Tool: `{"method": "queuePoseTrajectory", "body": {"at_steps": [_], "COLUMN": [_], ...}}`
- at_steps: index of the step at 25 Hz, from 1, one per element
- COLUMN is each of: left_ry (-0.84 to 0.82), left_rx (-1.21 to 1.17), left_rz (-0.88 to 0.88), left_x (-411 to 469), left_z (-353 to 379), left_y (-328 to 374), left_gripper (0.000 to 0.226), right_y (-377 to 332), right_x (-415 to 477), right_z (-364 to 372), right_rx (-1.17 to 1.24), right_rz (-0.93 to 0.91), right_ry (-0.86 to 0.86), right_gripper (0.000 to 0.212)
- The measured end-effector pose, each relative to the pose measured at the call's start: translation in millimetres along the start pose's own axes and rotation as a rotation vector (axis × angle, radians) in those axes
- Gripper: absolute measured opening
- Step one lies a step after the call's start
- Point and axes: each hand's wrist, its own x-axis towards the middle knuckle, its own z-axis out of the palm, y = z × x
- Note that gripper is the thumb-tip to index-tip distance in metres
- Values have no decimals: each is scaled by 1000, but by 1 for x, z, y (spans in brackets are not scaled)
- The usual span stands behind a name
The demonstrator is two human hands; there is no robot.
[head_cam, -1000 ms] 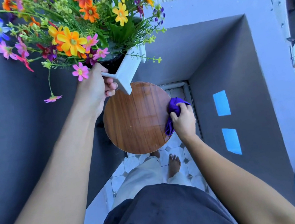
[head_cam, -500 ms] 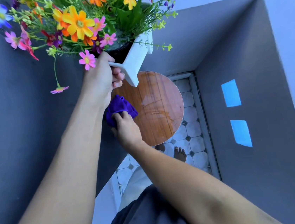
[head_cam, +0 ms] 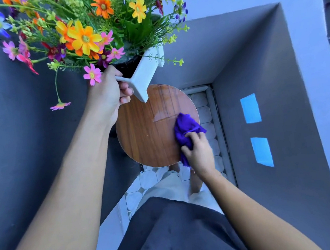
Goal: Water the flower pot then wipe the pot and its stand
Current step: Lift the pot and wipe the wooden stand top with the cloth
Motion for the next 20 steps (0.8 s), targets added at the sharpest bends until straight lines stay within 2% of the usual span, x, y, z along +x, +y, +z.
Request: {"method": "queuePoseTrajectory", "body": {"at_steps": [4, 7, 9, 12, 16, 20], "left_ry": [4, 3, 4, 14, 13, 36], "left_rx": [0, -1, -1, -14, -20, -30], "left_rz": [7, 8, 14, 14, 11, 24], "left_x": [0, 0, 0, 2, 5, 11], "left_z": [0, 0, -1, -3, -7, -11], "left_y": [2, 4, 5, 7, 8, 13], "left_gripper": [23, 24, 24, 24, 21, 20], "right_y": [31, 26, 9, -18, -47, -82], "right_x": [24, 30, 26, 13, 2, 19], "right_z": [-41, -52, -48, -24, 27, 69], "right_rx": [54, 86, 114, 81, -96, -280], "right_rz": [163, 143, 42, -190, -461, -646], "right_ry": [144, 198, 197, 34, -186, -239], "right_gripper": [33, 33, 35, 40, 50, 51]}}
